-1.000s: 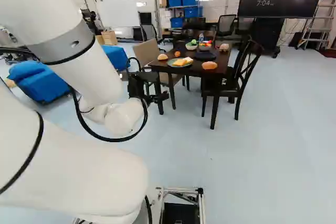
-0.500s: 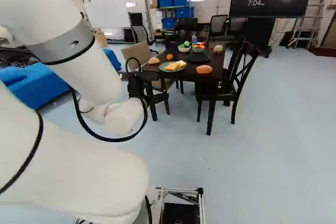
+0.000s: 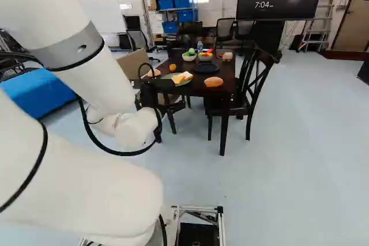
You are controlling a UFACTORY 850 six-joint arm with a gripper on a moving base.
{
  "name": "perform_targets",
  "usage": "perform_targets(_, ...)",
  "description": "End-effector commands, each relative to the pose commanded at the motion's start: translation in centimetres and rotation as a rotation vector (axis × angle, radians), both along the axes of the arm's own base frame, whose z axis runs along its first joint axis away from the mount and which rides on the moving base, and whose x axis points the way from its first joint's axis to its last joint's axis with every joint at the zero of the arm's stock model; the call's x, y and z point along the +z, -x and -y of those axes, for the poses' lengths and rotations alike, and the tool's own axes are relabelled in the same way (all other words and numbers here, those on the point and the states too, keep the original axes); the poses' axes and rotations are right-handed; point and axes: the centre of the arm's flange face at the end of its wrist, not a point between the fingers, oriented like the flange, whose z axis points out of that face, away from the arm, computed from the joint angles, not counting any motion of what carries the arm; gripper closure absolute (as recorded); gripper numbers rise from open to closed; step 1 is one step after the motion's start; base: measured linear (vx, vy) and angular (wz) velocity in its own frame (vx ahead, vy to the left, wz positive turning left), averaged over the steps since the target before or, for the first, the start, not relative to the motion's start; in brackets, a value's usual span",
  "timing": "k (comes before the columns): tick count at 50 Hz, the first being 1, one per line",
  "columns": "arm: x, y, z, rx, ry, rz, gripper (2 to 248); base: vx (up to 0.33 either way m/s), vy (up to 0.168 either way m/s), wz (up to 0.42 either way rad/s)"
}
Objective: Move the croissant to the empty plate
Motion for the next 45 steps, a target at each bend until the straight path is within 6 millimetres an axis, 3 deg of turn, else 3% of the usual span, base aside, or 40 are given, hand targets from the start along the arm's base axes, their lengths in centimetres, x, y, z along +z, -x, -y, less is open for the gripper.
perform_targets(35,0.00,0.00,0.00,0.000,0.000,0.000,3,0.189,0.049,-0.020)
perform_targets(45,0.00,0.00,0.00,0.000,0.000,0.000,3,0.206,0.011,-0.174)
